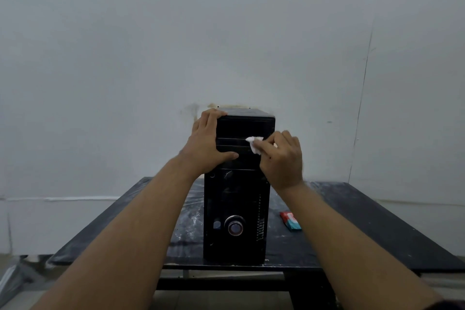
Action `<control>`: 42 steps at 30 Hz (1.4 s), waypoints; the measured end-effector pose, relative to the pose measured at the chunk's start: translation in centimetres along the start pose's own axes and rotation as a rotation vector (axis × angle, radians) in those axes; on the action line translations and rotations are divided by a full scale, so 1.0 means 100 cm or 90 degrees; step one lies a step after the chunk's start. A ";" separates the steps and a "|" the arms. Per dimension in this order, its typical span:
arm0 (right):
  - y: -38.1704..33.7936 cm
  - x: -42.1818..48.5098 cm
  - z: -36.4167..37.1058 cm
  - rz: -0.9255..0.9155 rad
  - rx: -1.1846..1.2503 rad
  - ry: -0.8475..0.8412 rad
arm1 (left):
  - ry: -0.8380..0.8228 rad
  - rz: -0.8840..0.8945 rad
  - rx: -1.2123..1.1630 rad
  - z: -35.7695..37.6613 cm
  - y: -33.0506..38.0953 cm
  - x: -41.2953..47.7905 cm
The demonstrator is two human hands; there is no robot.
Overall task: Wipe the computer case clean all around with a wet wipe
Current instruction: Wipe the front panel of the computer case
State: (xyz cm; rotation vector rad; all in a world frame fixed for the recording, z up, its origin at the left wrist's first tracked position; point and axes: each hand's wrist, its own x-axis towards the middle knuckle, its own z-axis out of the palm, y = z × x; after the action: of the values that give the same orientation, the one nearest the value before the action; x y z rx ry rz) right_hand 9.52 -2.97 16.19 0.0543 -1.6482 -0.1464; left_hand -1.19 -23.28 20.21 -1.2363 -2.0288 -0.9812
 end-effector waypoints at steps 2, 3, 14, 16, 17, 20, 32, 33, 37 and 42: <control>0.007 0.013 -0.002 -0.018 -0.025 -0.012 | -0.002 -0.004 -0.003 0.000 0.000 0.001; 0.010 0.024 -0.003 -0.007 -0.030 -0.004 | -0.003 -0.006 -0.004 0.001 0.000 0.001; -0.006 0.004 0.000 0.139 0.024 0.050 | -0.006 -0.001 -0.018 0.001 -0.001 0.000; -0.011 -0.024 -0.002 0.133 0.038 0.012 | -0.008 0.001 -0.019 0.000 -0.002 0.000; -0.012 -0.033 -0.002 0.127 0.036 -0.009 | -0.006 0.003 -0.021 0.000 -0.002 0.000; -0.007 -0.030 -0.006 0.074 -0.003 -0.029 | -0.003 0.003 -0.028 0.002 -0.002 0.000; 0.000 0.023 0.000 0.192 0.016 0.055 | 0.000 0.001 -0.025 0.003 -0.003 0.001; -0.004 0.008 -0.001 0.216 0.035 0.052 | -0.001 0.005 -0.024 0.003 -0.004 0.001; -0.017 -0.033 -0.007 0.326 0.109 0.007 | -0.004 0.017 -0.025 0.002 -0.005 0.001; -0.011 0.023 -0.001 0.424 0.164 0.073 | -0.003 0.014 -0.028 0.002 -0.004 0.002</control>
State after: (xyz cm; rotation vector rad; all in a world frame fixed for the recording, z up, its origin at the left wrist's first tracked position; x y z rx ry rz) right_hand 9.39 -4.37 18.37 -0.2846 -1.4838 0.5660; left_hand -1.68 -23.16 20.06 -1.2826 -2.0028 -1.0181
